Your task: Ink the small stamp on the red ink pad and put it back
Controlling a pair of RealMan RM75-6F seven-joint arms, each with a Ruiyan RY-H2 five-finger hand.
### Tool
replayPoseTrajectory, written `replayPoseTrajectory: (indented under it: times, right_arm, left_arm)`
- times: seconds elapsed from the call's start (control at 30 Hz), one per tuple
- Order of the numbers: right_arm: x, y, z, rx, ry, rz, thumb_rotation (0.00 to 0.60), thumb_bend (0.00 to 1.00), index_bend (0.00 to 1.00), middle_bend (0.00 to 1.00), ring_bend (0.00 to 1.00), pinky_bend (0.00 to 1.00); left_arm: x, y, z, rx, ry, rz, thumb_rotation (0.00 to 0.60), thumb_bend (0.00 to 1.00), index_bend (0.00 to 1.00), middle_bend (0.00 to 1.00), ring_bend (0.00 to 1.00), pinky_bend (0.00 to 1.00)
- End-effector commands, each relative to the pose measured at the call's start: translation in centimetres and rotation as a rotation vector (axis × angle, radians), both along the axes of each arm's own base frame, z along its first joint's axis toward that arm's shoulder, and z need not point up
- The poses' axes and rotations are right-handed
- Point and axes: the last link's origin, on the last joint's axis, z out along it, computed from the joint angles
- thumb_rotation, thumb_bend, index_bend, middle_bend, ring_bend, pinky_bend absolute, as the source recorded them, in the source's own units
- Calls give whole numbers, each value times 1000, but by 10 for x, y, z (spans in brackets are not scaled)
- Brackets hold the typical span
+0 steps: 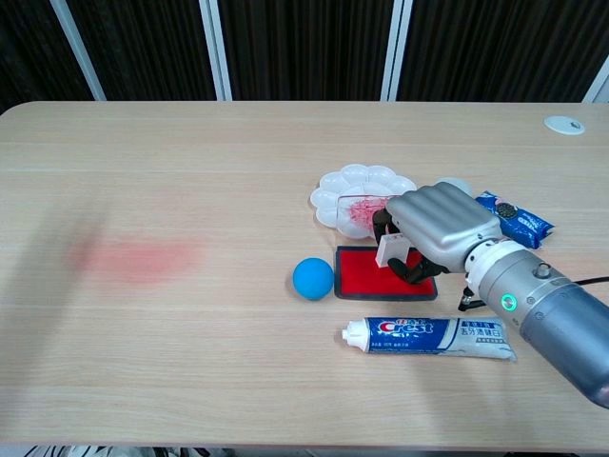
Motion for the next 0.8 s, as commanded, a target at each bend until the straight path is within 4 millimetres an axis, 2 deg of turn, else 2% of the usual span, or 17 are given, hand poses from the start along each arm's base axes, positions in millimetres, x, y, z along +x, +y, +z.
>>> replayPoseTrajectory:
  times: [0.03, 0.23, 0.57, 0.8]
  right_arm:
    - [-2, 1, -2, 6, 1, -5, 600, 711, 821, 692, 600, 638]
    - [-1, 2, -3, 7, -5, -2, 600, 711, 821, 693, 600, 638]
    - [11, -6, 11, -35, -31, 25, 600, 711, 821, 693, 600, 638]
    - [11, -6, 13, -31, -22, 20, 600, 712, 821, 692, 600, 638]
  left_arm:
    - [0, 0, 0, -2, 0, 1, 600, 29, 0, 0, 0, 0]
    - [0, 0, 0, -2, 0, 3, 600, 30, 0, 0, 0, 0]
    - [0, 0, -1, -2, 2, 4, 600, 29, 0, 0, 0, 0]
    - [0, 0, -1, -1, 3, 4, 600, 30, 0, 0, 0, 0]
